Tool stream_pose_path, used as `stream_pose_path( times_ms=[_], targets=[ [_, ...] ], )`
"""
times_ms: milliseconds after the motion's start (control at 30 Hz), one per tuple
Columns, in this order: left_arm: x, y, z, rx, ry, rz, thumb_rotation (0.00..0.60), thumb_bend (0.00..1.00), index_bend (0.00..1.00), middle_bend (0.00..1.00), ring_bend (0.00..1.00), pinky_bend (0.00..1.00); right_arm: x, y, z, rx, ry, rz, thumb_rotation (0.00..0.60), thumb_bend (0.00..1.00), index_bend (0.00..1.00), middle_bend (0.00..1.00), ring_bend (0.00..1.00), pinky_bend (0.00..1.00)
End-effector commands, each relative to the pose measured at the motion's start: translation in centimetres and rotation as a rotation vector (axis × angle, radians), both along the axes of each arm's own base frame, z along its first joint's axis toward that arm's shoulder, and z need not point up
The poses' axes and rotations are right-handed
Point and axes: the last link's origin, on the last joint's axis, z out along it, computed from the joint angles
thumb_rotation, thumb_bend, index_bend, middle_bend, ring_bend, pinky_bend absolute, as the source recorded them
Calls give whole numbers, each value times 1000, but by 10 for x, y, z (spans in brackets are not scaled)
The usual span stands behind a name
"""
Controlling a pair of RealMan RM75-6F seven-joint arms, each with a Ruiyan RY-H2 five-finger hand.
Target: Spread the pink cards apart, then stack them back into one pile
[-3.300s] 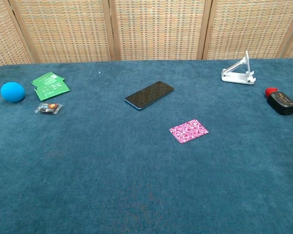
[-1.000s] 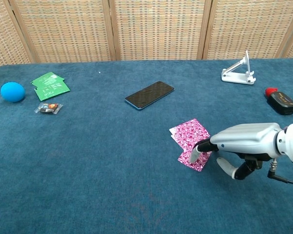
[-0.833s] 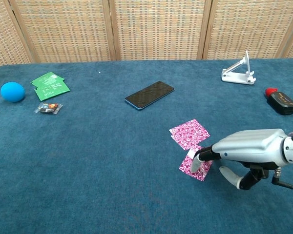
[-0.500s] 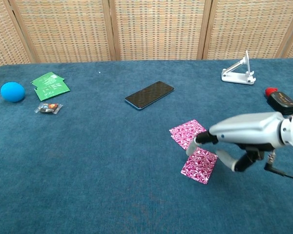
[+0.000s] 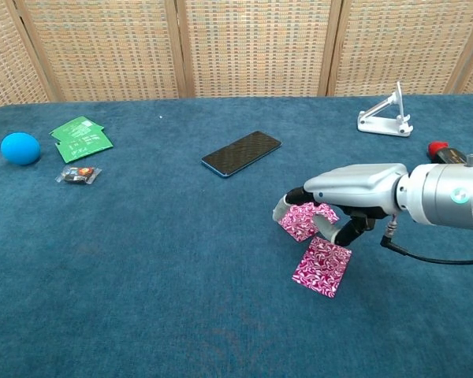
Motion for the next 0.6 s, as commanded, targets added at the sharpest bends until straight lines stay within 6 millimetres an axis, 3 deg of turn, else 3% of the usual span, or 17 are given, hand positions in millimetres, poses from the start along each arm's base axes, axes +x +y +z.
stream_pose_path(
  times_ms=[33,200,600],
  targets=[
    [-1,0,1,2,-2,1,600,0,0,0,0,0,-2,1,-6,7,30,3,600,1000,195,199,168,235],
    [-1,0,2,2,-4,1,600,0,0,0,0,0,-14,0,-8,-1,78,-12,600,1000,194,198,168,235],
    [2,0,-1,-6,0,-9,600,0,0,0,0,0,-50,-14,16,-66,152,-108,600,1000,193,198,168,235]
  ],
)
